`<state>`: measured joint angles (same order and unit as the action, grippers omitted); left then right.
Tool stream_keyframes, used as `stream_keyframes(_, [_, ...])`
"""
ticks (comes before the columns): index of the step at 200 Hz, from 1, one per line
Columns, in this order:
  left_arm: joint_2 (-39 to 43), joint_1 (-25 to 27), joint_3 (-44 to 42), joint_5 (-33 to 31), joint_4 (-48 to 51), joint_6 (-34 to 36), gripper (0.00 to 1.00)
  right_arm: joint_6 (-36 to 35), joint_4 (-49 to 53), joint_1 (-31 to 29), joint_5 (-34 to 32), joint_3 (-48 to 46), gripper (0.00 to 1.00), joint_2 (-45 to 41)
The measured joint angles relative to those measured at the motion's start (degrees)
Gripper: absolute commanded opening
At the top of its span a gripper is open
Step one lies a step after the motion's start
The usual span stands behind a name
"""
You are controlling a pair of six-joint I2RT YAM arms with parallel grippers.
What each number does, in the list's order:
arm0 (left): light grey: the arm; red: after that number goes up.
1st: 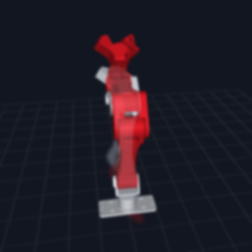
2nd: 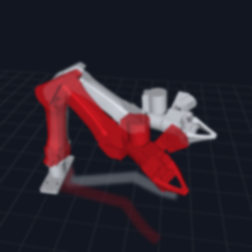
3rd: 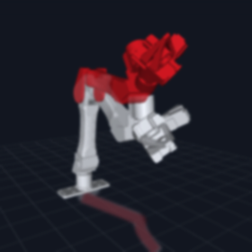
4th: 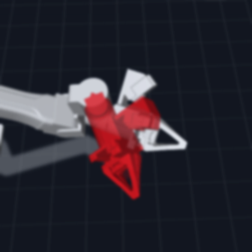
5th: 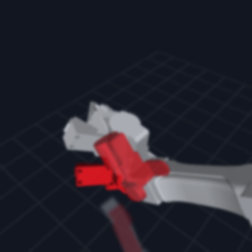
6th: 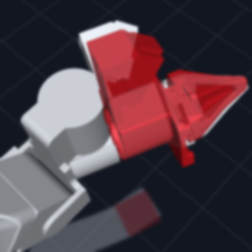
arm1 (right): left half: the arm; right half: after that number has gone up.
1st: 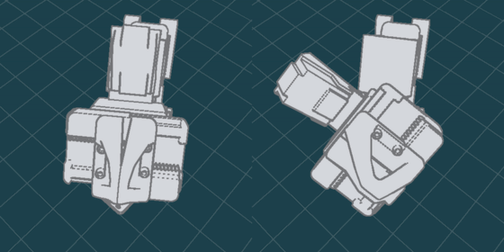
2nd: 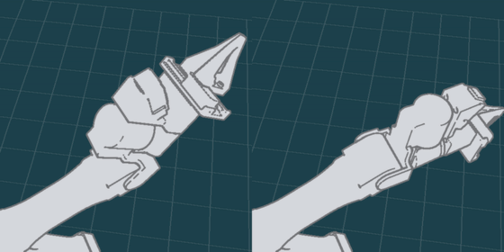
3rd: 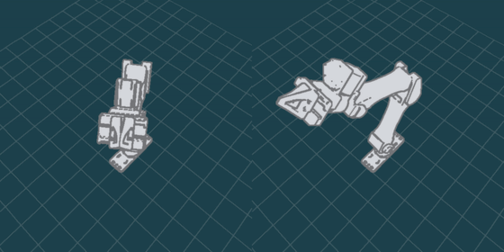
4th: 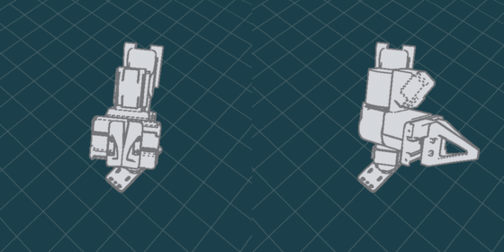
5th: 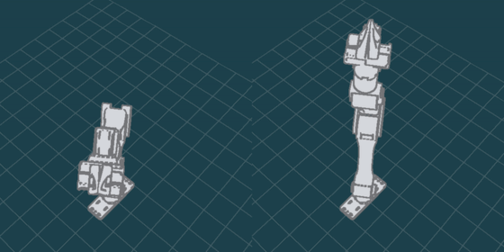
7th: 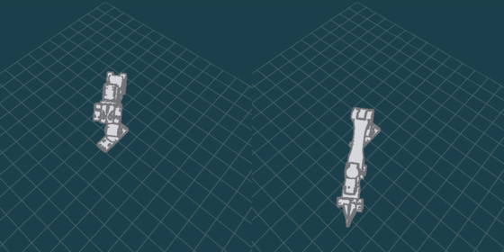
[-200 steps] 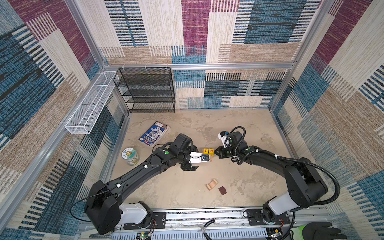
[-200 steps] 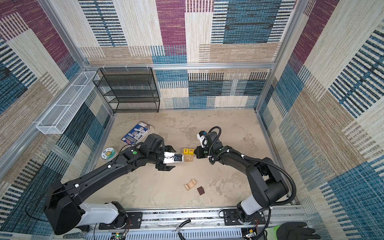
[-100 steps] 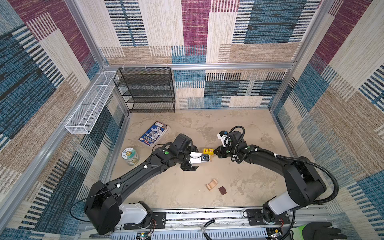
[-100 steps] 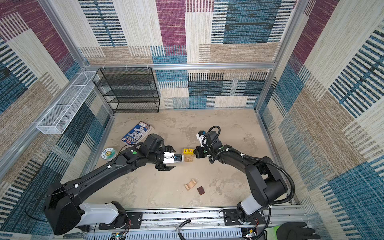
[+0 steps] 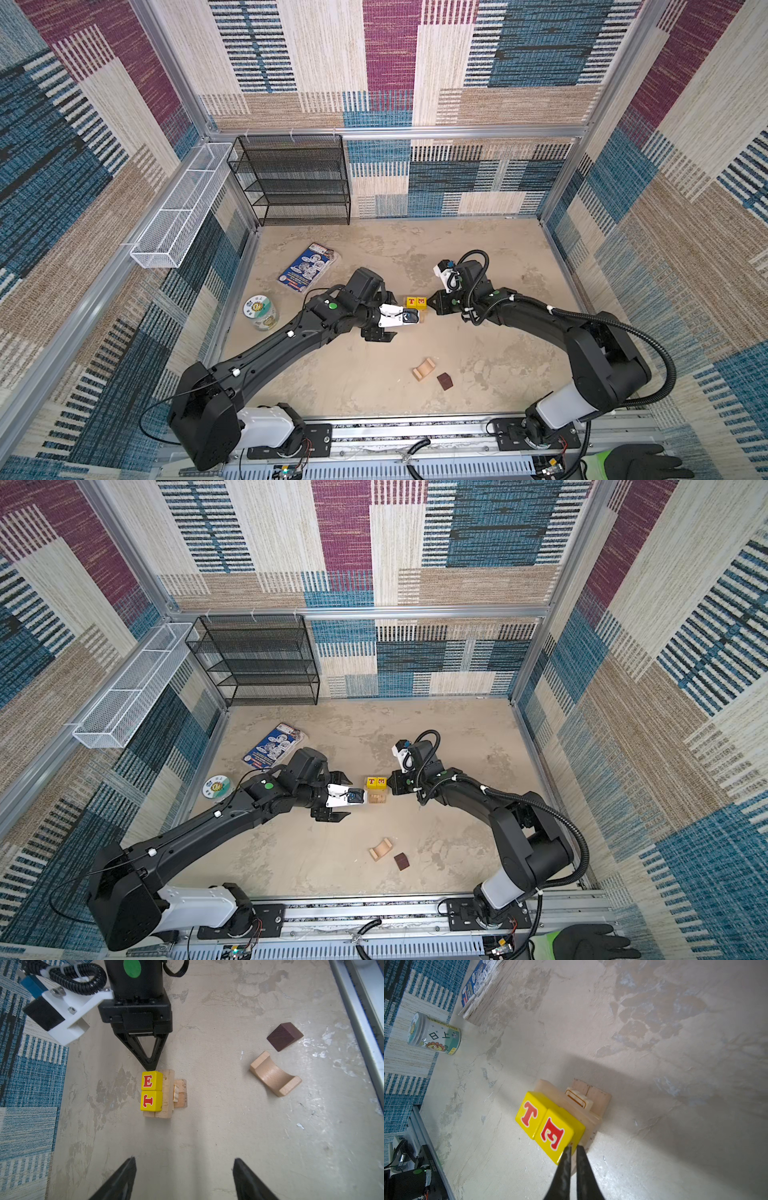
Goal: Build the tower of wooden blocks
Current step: 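Raise the open right gripper up and away from the yellow cubes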
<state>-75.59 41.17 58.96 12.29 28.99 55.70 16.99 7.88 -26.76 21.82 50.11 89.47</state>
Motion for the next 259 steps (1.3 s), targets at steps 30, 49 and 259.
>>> stream_keyframes(30, [0.07, 0.09, -0.07, -0.04, 0.0, 0.0, 0.78, -0.46, 0.31, 0.0, -0.55, 0.5, 0.11, 0.35])
stream_keyframes(49, [0.09, 0.09, -0.15, -0.07, 0.0, 0.0, 0.78, -0.61, 0.68, 0.0, -0.87, 0.61, 0.11, 0.5])
stream_keyframes(259, [0.15, 0.09, -0.28, -0.09, 0.0, 0.17, 0.78, -2.27, 4.48, 0.11, -3.04, 2.58, 0.12, -0.98])
